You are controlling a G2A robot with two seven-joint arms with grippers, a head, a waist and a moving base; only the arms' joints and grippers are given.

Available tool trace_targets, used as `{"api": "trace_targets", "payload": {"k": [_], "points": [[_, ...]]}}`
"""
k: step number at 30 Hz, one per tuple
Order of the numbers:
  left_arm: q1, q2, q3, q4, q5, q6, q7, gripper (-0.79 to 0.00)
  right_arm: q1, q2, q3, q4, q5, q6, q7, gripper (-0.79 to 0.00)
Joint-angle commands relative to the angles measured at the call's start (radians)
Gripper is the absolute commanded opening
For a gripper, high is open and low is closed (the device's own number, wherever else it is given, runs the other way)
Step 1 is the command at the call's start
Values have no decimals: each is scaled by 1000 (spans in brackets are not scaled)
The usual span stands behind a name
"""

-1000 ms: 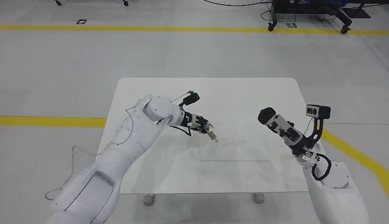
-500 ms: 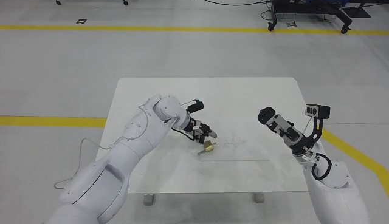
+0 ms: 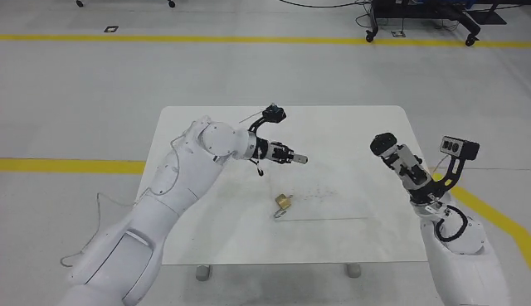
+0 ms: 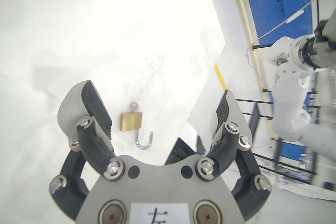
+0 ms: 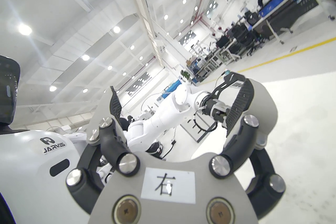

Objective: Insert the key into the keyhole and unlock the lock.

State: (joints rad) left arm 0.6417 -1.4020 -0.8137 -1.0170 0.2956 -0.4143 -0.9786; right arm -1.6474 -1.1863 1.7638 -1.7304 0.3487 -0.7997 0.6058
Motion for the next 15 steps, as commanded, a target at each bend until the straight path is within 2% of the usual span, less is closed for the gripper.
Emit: {"api": "trace_targets", "payload": {"k": [1, 3, 4, 5, 7, 8, 10, 11, 15], "points": [[83, 52, -94, -209, 223, -43, 113, 0, -30, -2, 66, -19, 33, -94, -77, 0], [212, 96, -204, -435, 386, -13, 197, 0, -30, -2, 66, -19, 33, -94, -77, 0], [212, 96, -204, -435, 386, -13, 197, 0, -30, -2, 66, -19, 33, -94, -77, 0], [178, 88, -177, -362, 329, -25, 178, 0, -32, -2, 73, -20, 38, -117, -91, -1], [248, 98, -227, -514, 420, -12, 203, 0, -30, -2, 67, -19, 34, -98, -79, -1], [248, 97, -221, -542, 426, -11, 201, 0, -30, -2, 66, -19, 33, -94, -77, -1], [216, 96, -204, -522, 394, -13, 197, 0, -30, -2, 66, -19, 33, -93, -77, -1], [212, 96, -204, -497, 387, -13, 197, 0, -30, -2, 66, -19, 33, -93, -77, -1], [214, 96, -204, -494, 389, -13, 198, 0, -30, -2, 65, -19, 31, -92, -78, -1]]}}
